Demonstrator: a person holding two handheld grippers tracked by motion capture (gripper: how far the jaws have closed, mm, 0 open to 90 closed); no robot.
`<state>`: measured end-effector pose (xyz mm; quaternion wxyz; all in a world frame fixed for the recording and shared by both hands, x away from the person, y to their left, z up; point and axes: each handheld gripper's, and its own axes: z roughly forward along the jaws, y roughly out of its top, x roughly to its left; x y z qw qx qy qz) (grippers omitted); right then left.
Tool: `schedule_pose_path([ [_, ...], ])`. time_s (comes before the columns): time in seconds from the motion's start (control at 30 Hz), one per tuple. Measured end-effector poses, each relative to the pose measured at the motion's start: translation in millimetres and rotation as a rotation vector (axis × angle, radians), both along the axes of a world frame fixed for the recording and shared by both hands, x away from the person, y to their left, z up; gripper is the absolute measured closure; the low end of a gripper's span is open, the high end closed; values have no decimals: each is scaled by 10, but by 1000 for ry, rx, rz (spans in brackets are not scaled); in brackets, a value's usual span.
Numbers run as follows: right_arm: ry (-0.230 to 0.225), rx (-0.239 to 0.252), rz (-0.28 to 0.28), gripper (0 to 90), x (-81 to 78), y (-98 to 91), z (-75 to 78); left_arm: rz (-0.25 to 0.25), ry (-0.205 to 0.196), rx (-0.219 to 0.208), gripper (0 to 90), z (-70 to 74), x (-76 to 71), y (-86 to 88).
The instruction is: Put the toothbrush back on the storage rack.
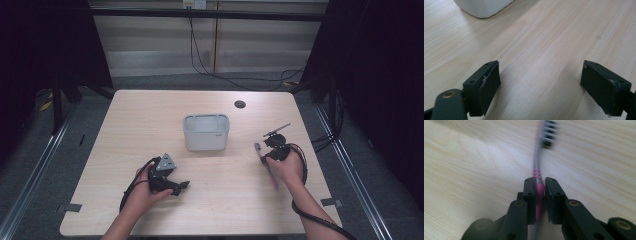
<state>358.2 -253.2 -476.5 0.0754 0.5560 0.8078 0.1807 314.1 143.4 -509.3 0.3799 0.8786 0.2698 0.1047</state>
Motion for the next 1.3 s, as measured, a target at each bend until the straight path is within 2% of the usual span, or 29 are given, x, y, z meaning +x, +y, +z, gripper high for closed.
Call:
schedule_pose_path([
  [0.03, -8, -4, 3, 799, 1, -6, -2, -4, -2, 6, 155, 2, 2, 3],
  [0.1, -18, 28, -15, 800, -1, -19, -5, -5, -2, 7, 156, 3, 3, 4],
  [0.17, -48, 55, -26, 800, -1, -35, 31, -5, -2, 7, 156, 3, 3, 4],
  [0.23, -85, 64, -29, 800, 0, -44, 86, -6, -2, 7, 155, 3, 3, 4],
  [0.27, -85, 64, -29, 800, 0, -44, 86, -6, -2, 7, 156, 3, 3, 4],
  [0.3, -127, 89, -31, 801, -8, -54, 152, -5, -1, 7, 155, 3, 2, 4],
  [0.37, -140, 102, -35, 800, -11, -54, 172, -5, -2, 7, 155, 3, 3, 4],
  [0.4, -174, 133, -36, 801, -23, -55, 231, -4, 0, 5, 156, 2, 2, 3],
  [0.47, -206, 153, -33, 801, -36, -52, 275, -5, -2, 6, 155, 2, 2, 3],
  [0.5, -206, 153, -33, 801, -36, -52, 275, -5, -2, 6, 156, 2, 2, 3],
  [0.53, -239, 186, -37, 801, -52, -45, 323, -5, -1, 6, 155, 2, 2, 4],
  [0.6, -269, 215, -34, 800, -62, -42, 364, -3, -1, 4, 155, 2, 2, 3],
  [0.7, -292, 225, -27, 801, -70, -28, 399, -5, 0, 6, 155, 2, 2, 3],
  [0.8, -349, 259, -21, 800, -85, -25, 463, -5, -2, 8, 155, 3, 3, 4],
  [0.83, -349, 259, -21, 800, -85, -25, 463, -5, -2, 8, 156, 3, 3, 4],
  [0.97, -396, 286, -23, 801, -99, -39, 513, -1, -2, 2, 155, 1, 1, 1],
  [1.07, -407, 301, -26, 800, -103, -48, 533, -4, -1, 6, 155, 2, 2, 3],
  [1.13, -430, 327, -22, 801, -98, -61, 567, -4, -3, 7, 155, 3, 2, 4],
  [1.3, -447, 330, -18, 801, -97, -43, 603, -4, -2, 5, 156, 2, 2, 3],
])
